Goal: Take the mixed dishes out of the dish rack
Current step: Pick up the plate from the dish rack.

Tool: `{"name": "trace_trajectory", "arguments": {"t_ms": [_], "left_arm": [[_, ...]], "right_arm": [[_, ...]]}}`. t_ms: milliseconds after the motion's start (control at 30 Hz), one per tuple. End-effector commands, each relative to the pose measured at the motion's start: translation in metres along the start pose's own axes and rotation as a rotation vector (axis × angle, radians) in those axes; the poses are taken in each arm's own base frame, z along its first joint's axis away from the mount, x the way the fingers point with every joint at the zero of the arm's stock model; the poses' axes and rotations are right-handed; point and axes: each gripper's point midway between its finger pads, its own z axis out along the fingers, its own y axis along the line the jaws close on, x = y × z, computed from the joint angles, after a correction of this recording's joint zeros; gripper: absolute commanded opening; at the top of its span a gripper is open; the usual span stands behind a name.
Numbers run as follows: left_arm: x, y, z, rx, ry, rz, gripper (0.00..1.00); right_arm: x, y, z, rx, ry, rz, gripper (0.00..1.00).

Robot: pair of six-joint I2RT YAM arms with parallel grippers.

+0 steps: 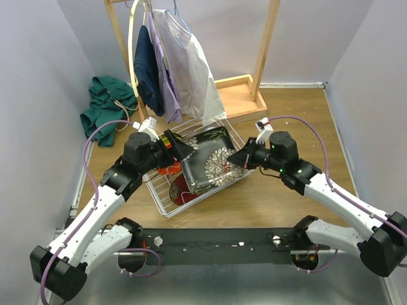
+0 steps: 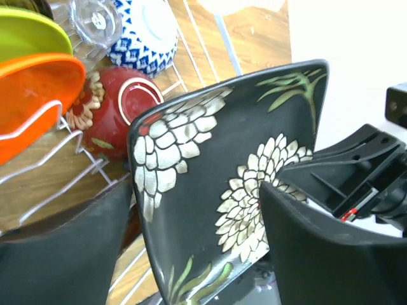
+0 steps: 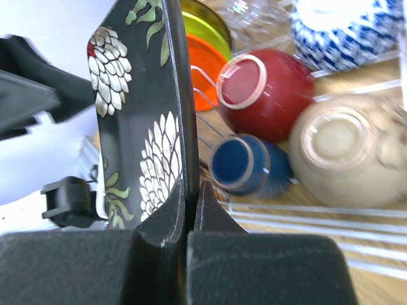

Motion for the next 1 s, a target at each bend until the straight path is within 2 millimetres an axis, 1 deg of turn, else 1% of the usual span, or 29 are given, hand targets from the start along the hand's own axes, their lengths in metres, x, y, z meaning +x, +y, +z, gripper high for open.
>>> {"name": "trace_trajectory", "arguments": {"t_ms": [0, 33, 67, 100, 133, 167, 200, 233, 267, 300, 333, 367, 400, 467, 500, 567, 600, 667, 700, 767, 800, 867, 900, 967], "left_arm": [[-0.023, -0.011, -0.009, 0.009, -0.071, 0.077, 0.99], [-0.027, -0.01, -0.011, -0.001, -0.081, 0.106, 0.99], [-0.035, -0.013, -0.015, -0.013, -0.108, 0.128, 0.99], [-0.036, -0.009, -0.018, -0.037, -0.107, 0.143, 0.99], [-0.038, -0.01, -0.022, -0.045, -0.118, 0.163, 0.99], [-0.046, -0.013, -0.027, -0.051, -0.139, 0.206, 0.99], [-0.048, -0.007, -0.03, -0.088, -0.147, 0.22, 0.99], [-0.051, -0.006, -0.035, -0.099, -0.159, 0.244, 0.99], [-0.056, -0.009, -0.04, -0.101, -0.17, 0.285, 0.99], [-0.059, -0.002, -0.044, -0.143, -0.178, 0.305, 0.99], [-0.061, -0.002, -0.047, -0.151, -0.184, 0.326, 0.99], [-0.063, -0.003, -0.051, -0.155, -0.189, 0.346, 0.99], [-0.062, 0.002, -0.055, -0.176, -0.178, 0.384, 0.99], [-0.064, 0.003, -0.062, -0.189, -0.187, 0.418, 0.99], [-0.063, 0.007, -0.065, -0.205, -0.175, 0.444, 0.99], [-0.063, 0.009, -0.07, -0.218, -0.175, 0.469, 0.99], [-0.06, 0.013, -0.072, -0.231, -0.16, 0.478, 0.99], [-0.057, 0.015, -0.075, -0.234, -0.148, 0.505, 0.99], [-0.055, 0.016, -0.076, -0.233, -0.14, 0.51, 0.99], [-0.05, 0.018, -0.077, -0.224, -0.122, 0.524, 0.99], [-0.048, 0.019, -0.077, -0.22, -0.114, 0.528, 0.99], [-0.044, 0.02, -0.076, -0.207, -0.103, 0.533, 0.99], [-0.041, 0.018, -0.075, -0.188, -0.095, 0.535, 0.99], [-0.036, 0.022, -0.073, -0.186, -0.082, 0.534, 0.99]], "right_arm": [[-0.055, 0.029, -0.02, 0.022, -0.157, -0.01, 0.01], [-0.058, 0.026, -0.022, 0.046, -0.164, -0.005, 0.01], [-0.056, 0.021, -0.025, 0.084, -0.154, 0.001, 0.01], [-0.068, 0.021, -0.03, 0.116, -0.194, 0.001, 0.01], [-0.072, 0.019, -0.033, 0.138, -0.204, 0.001, 0.01], [-0.072, 0.014, -0.036, 0.175, -0.203, 0.007, 0.01], [-0.076, 0.011, -0.038, 0.202, -0.217, 0.008, 0.01], [-0.088, 0.011, -0.042, 0.228, -0.25, 0.01, 0.01], [-0.087, 0.005, -0.044, 0.27, -0.238, 0.019, 0.01], [-0.093, 0.0, -0.047, 0.309, -0.26, 0.029, 0.01], [-0.102, 0.002, -0.049, 0.325, -0.272, 0.031, 0.01], [-0.103, -0.002, -0.051, 0.353, -0.271, 0.038, 0.01], [-0.11, -0.008, -0.053, 0.39, -0.292, 0.045, 0.01], [-0.12, -0.013, -0.056, 0.425, -0.311, 0.057, 0.01], [-0.127, -0.02, -0.059, 0.451, -0.335, 0.073, 0.01], [-0.137, -0.027, -0.062, 0.478, -0.357, 0.094, 0.01], [-0.144, -0.036, -0.065, 0.502, -0.37, 0.116, 0.01], [-0.151, -0.047, -0.068, 0.525, -0.381, 0.14, 0.01], [-0.157, -0.059, -0.072, 0.551, -0.39, 0.163, 0.01], [-0.161, -0.073, -0.077, 0.578, -0.399, 0.191, 0.01], [-0.164, -0.09, -0.084, 0.609, -0.416, 0.22, 0.01], [-0.169, -0.106, -0.094, 0.637, -0.446, 0.246, 0.01], [-0.177, -0.118, -0.104, 0.653, -0.484, 0.268, 0.01], [-0.179, -0.134, -0.113, 0.673, -0.511, 0.293, 0.01]]}}
